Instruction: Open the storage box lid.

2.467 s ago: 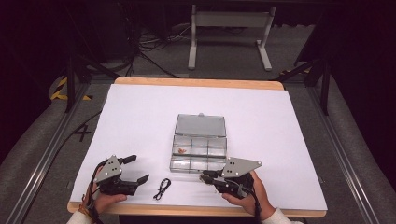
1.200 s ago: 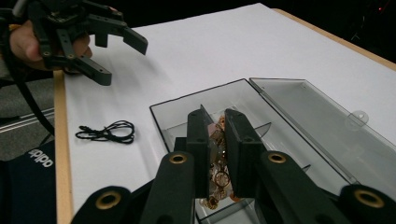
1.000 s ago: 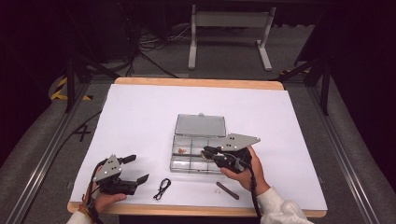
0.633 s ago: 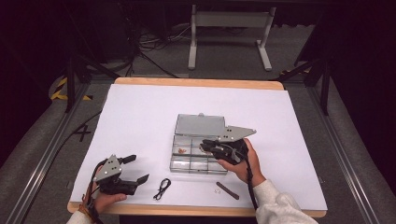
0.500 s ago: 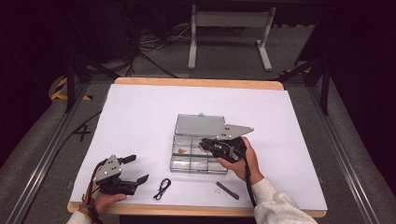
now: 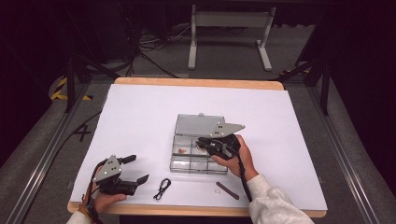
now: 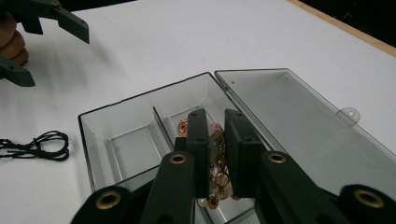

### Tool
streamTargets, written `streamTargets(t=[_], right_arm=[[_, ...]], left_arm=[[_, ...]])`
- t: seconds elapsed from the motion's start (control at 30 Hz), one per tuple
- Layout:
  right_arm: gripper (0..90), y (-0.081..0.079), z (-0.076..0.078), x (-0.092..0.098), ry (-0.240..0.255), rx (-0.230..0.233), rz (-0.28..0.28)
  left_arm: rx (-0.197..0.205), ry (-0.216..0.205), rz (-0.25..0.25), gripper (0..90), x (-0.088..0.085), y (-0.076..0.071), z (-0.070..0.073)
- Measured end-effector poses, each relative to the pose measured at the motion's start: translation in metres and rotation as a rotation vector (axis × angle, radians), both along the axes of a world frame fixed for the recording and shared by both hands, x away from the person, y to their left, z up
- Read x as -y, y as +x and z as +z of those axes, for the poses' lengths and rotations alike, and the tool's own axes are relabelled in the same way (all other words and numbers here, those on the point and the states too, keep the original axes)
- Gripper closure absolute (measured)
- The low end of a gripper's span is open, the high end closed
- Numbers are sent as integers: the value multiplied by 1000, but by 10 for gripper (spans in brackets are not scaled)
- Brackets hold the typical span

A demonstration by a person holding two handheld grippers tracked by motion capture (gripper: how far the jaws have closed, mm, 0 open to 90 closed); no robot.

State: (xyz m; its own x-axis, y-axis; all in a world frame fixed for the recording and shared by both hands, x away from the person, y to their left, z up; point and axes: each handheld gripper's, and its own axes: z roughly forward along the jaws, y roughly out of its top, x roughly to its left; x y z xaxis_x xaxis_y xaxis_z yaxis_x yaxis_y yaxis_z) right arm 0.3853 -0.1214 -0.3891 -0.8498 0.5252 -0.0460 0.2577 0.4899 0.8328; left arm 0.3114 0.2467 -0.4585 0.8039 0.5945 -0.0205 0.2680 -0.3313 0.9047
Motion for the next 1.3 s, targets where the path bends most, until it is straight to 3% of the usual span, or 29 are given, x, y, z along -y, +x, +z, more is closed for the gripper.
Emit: streamTargets(t=[0.5, 1.3], right_arm=[[811, 13, -20, -7, -57, -50, -17], [802, 13, -27, -10, -88, -69, -28]], left_arm=[[-2, 0, -3, 155, 0, 0, 0], [-1, 2, -2, 152, 0, 0, 0]])
